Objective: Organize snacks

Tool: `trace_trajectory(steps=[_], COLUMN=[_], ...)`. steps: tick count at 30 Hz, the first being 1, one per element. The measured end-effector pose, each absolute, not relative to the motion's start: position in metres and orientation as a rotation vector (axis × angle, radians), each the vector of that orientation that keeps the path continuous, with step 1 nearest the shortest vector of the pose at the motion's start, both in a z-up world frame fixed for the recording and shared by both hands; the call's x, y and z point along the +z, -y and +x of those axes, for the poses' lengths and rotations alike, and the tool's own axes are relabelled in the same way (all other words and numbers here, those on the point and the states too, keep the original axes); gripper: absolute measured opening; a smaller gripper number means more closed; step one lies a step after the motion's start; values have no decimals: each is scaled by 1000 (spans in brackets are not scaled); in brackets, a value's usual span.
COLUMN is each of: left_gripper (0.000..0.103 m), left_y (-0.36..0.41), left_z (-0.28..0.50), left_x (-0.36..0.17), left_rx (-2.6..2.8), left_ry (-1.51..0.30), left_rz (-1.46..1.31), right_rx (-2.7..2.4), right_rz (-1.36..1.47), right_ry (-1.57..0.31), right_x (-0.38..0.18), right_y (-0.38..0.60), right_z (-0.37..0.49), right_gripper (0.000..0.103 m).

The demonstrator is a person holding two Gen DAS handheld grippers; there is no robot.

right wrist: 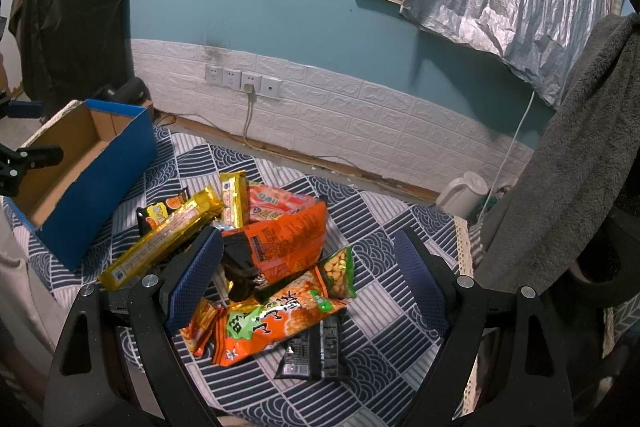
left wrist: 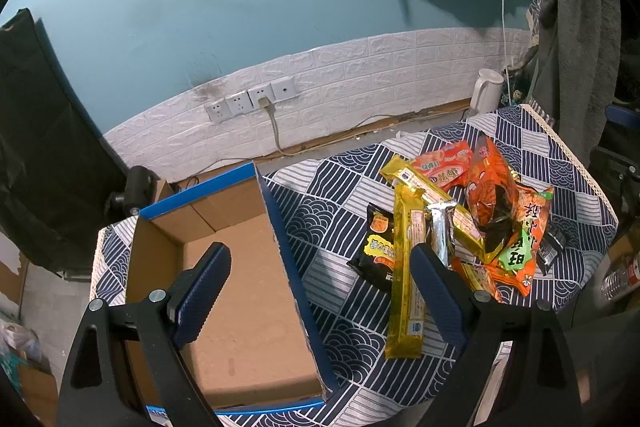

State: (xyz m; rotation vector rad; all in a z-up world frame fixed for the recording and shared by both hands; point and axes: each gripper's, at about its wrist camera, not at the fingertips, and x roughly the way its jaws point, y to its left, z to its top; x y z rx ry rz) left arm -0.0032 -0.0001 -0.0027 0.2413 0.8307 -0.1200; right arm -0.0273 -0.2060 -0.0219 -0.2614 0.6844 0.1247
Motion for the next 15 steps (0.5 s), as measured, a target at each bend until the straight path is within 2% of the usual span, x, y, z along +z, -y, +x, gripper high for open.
trace_trajectory(steps=[15], left_gripper=[93], left_y=[1], left_z=[-7], left_x=[-5], left_rx=[-125], left_ry=[-838], left_rz=[245], right_rx=[126], right_rz=[-260], right_ry=[-687], right_x=[-23], right_y=[206], right_z=[-27], right_gripper=[86])
